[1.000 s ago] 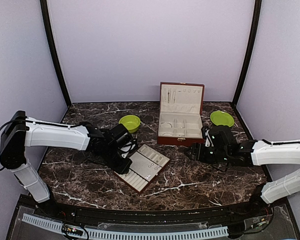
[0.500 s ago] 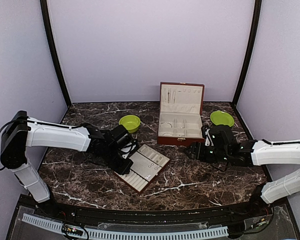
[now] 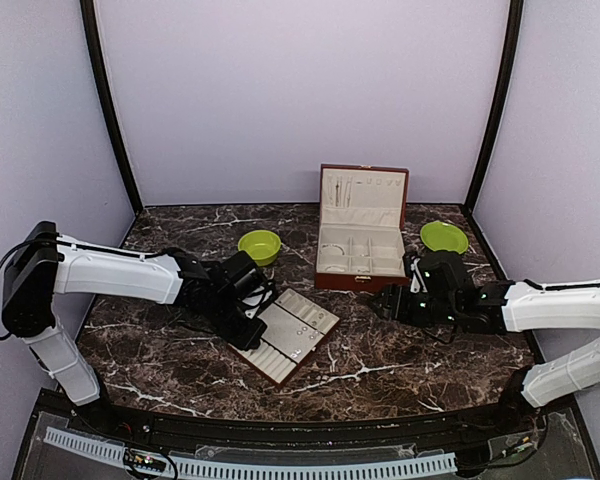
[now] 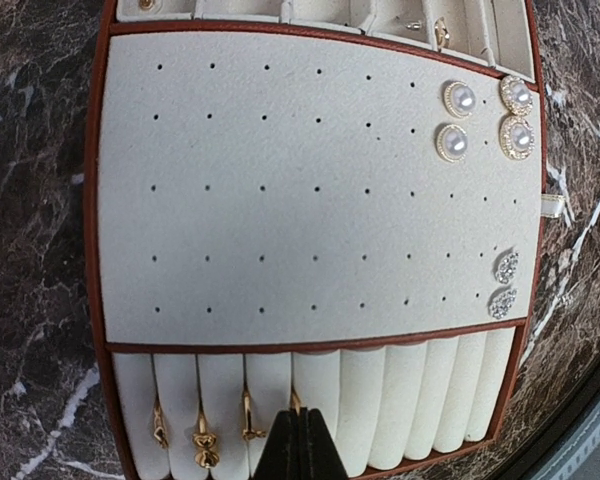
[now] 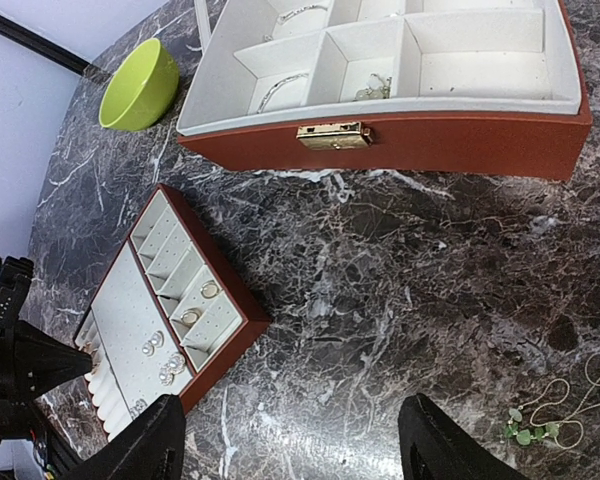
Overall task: Organize the mixed jewelry
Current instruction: Adjust the ring on the ring tray.
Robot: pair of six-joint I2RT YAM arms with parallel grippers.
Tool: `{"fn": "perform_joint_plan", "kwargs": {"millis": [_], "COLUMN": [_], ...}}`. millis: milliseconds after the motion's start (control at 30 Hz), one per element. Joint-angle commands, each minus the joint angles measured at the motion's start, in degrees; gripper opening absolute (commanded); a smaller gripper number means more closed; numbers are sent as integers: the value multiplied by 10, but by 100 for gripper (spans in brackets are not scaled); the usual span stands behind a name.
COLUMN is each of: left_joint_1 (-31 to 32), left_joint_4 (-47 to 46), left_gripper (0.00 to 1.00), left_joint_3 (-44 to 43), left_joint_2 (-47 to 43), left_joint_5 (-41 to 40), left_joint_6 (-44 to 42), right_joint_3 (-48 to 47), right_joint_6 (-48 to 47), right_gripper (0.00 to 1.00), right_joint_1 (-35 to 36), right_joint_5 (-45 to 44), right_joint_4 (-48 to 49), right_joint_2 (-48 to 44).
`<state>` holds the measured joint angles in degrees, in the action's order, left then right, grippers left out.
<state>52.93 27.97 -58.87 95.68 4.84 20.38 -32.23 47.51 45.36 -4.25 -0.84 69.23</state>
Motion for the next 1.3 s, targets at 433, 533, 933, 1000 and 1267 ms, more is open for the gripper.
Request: {"fn": "perform_joint_plan", "kwargs": {"millis": [433,533,933,1000,1267], "left_joint_1": [2,2,2,2,2], "left_joint_4": [1,3,2,2,6], "left_gripper": [0,0,0,0,6], "left_joint_3": [24,26,34,32,-4], "left_joint_2": [1,6,9,4,-27], "left_joint_5": [-2,-5,-9,-12,-13], "left_joint_6": [2,-1,-1,1,5], "right_joint_3": [12,15,23,23,17], "right_joint_6": [8,10,13,13,9], "right_gripper": [74,74,74,74,74], "right_joint_1": [-4,-4,-3,-3,-3], "right_joint_5": [-3,-4,-5,-5,-7], "right_joint_4": [25,27,27,26,16], "right_joint_2": [-7,-9,-17,-20,-30]}}
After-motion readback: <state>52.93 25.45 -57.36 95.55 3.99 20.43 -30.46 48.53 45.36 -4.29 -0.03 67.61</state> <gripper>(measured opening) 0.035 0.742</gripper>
